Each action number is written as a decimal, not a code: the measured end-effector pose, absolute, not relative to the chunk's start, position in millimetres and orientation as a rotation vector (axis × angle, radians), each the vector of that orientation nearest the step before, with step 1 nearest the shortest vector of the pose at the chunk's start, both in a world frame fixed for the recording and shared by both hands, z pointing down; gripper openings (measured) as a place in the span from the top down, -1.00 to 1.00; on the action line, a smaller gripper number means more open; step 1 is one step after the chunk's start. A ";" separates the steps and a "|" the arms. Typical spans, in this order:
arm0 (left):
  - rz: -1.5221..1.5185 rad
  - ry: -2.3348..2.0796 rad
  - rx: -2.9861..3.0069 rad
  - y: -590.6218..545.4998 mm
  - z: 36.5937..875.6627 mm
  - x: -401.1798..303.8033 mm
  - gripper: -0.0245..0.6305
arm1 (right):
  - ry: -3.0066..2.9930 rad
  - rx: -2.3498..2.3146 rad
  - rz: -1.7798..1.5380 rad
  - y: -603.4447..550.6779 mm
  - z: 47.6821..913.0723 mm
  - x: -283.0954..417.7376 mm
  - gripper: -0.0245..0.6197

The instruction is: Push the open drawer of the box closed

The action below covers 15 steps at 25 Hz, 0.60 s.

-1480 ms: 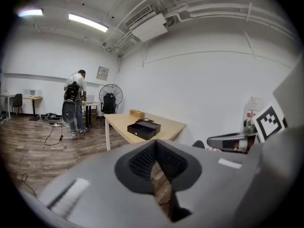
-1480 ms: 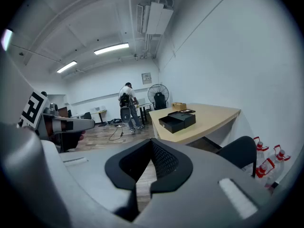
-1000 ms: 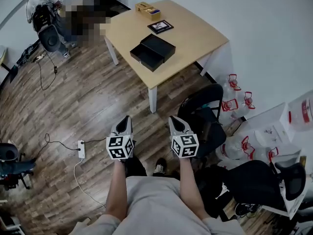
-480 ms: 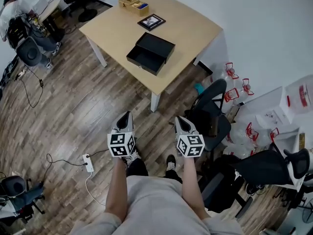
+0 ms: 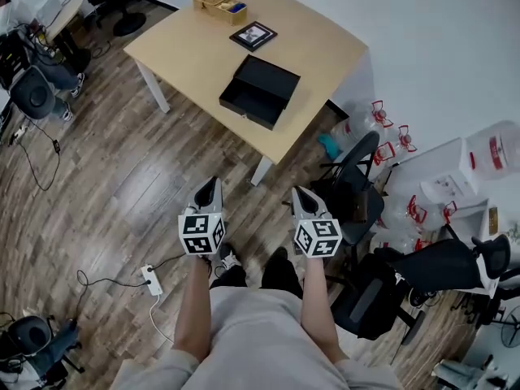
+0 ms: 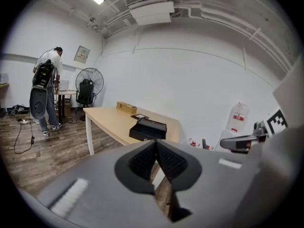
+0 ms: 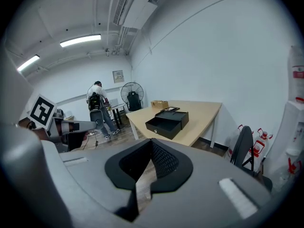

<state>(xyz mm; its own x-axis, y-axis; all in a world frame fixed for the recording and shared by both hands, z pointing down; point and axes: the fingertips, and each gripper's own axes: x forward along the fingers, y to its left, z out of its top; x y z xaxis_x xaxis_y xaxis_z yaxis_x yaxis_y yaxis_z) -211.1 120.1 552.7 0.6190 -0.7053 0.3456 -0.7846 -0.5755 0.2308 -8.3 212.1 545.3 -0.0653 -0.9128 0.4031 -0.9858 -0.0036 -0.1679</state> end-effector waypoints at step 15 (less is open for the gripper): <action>0.300 -1.160 2.517 49.8 563.0 -217.3 0.77 | -2.225 1.987 0.547 114.8 520.6 3.6 0.92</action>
<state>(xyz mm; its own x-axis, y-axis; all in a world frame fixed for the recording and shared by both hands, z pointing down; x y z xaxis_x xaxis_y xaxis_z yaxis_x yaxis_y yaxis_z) -217.3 49.8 563.0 0.6421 -0.6908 0.3325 -0.7653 -0.6027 0.2259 3.6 114.8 520.6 -0.1384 -0.9389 0.3152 -0.9781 0.0795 -0.1925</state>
